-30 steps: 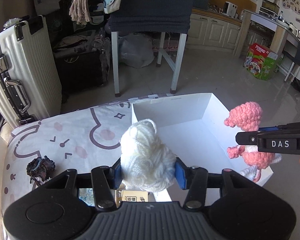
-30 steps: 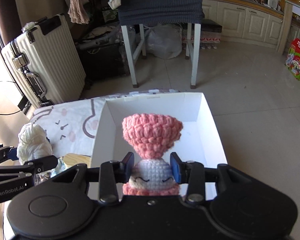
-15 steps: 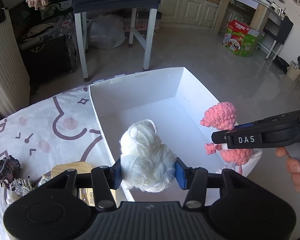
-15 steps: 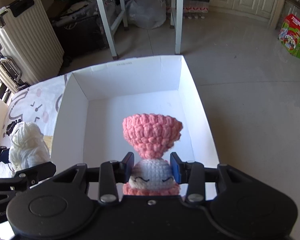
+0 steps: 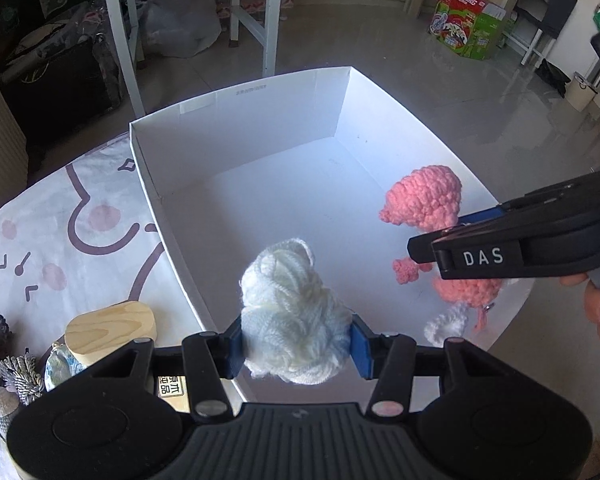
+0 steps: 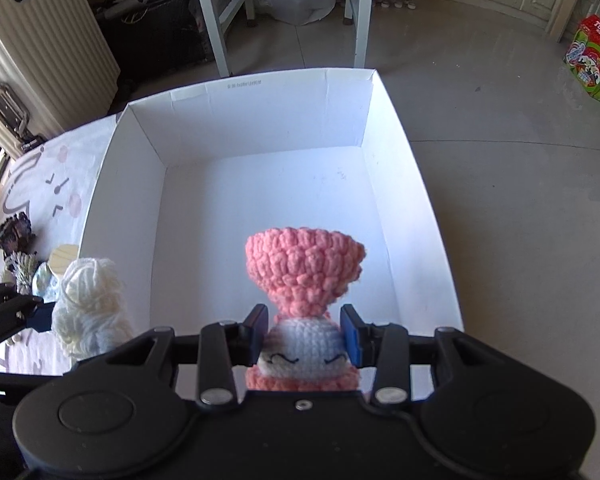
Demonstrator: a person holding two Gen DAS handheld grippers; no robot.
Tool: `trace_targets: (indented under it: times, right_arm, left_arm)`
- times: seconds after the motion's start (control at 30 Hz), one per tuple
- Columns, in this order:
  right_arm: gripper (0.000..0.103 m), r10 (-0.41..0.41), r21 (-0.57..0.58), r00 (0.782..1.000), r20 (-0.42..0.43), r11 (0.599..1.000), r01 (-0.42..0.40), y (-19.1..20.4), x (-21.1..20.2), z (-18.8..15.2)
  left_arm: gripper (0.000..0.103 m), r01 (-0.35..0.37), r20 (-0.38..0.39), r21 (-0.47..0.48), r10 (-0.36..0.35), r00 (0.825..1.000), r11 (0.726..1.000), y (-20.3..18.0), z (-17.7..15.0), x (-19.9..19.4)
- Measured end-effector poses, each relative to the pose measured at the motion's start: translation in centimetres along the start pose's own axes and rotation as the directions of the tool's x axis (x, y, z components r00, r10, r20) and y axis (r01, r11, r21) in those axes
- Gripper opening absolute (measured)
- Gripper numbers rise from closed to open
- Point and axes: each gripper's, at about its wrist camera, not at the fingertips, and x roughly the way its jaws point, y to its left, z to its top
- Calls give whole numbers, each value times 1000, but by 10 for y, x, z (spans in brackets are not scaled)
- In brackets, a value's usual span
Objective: Organize objects
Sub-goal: 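Carry the bunny and yarn ball up and over into the white box with both tools, then open both tools to drop the bunny and yarn ball into the box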
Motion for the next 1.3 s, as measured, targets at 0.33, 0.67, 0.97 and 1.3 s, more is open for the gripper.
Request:
trace_targets:
  times: [0.33, 0.67, 0.97, 1.3]
  right_arm:
    - [41, -25, -11, 998, -60, 1000, 24, -5, 22, -7]
    - [41, -36, -11, 997, -71, 999, 35, -3, 37, -11]
    - [39, -28, -15, 997, -75, 1000, 27, 0, 39, -10]
    - [40, -31, 6, 996, -87, 999, 32, -9, 35, -9]
  left_arm:
    - [52, 24, -40, 63, -21, 999, 998, -15, -2, 21]
    - [53, 31, -77, 98, -23, 997, 995, -20, -2, 37]
    - [62, 33, -62, 76, -28, 998, 997, -16, -1, 32]
    - [62, 34, -67, 74, -29, 997, 997, -16, 1, 31]
